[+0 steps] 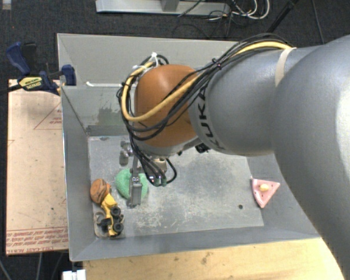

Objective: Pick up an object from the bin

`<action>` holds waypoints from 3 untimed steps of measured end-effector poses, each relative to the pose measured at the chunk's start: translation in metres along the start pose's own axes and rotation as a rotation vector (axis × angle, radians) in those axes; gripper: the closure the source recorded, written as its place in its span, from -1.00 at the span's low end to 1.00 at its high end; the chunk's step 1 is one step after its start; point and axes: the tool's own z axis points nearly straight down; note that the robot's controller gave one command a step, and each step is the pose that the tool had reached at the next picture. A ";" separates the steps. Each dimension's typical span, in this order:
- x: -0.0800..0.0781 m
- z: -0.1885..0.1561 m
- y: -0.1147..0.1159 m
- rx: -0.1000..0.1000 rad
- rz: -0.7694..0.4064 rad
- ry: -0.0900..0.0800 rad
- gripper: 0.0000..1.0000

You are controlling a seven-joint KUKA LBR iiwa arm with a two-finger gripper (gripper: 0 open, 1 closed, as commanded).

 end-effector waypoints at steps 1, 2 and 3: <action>0.027 0.044 -0.001 0.001 -0.260 0.007 1.00; 0.027 0.044 -0.001 0.001 -0.260 0.008 -1.00; 0.027 0.044 -0.001 0.001 -0.261 0.008 -1.00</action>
Offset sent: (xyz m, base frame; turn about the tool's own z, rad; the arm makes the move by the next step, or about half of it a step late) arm 0.0000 0.0000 0.0000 0.0000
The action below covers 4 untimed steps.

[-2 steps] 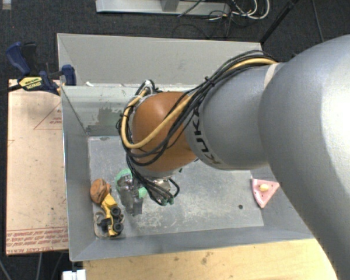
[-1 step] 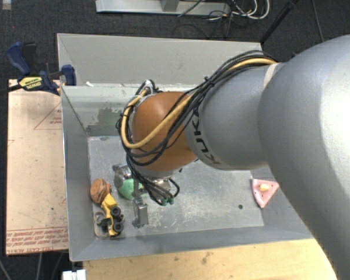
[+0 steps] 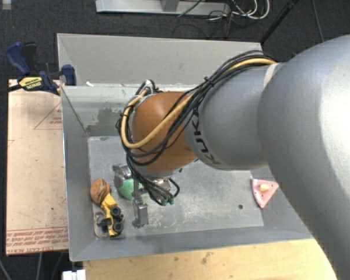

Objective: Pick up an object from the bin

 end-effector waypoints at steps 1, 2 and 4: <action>0.005 0.015 0.012 0.002 -0.173 -0.005 -1.00; 0.011 0.026 0.024 0.006 -0.355 0.000 -1.00; 0.014 0.036 0.042 0.003 -0.407 -0.011 -1.00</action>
Offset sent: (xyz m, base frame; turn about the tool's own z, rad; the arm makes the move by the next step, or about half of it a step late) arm -0.0320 0.0379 -0.0363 -0.1304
